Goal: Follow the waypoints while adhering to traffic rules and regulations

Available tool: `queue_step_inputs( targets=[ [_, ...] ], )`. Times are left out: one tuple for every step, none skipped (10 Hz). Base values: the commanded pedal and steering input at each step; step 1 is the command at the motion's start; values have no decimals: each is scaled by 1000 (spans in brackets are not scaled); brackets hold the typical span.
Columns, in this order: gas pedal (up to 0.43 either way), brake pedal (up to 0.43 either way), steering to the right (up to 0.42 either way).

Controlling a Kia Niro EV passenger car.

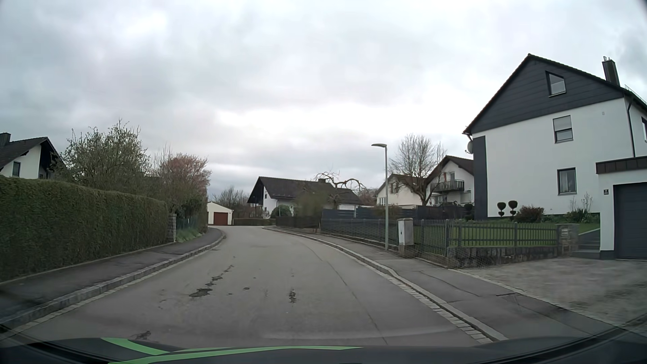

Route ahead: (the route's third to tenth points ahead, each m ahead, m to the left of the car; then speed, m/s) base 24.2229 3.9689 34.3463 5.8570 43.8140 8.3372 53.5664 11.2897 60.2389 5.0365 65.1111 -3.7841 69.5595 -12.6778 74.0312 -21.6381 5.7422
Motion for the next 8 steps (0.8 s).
queue_step_inputs(
  targets=[
    [209,0,-31],
    [209,0,-30],
    [209,0,-30],
    [209,0,-30],
    [209,0,-30],
    [209,0,-30],
    [197,0,-28],
    [197,0,-27]
  ],
)
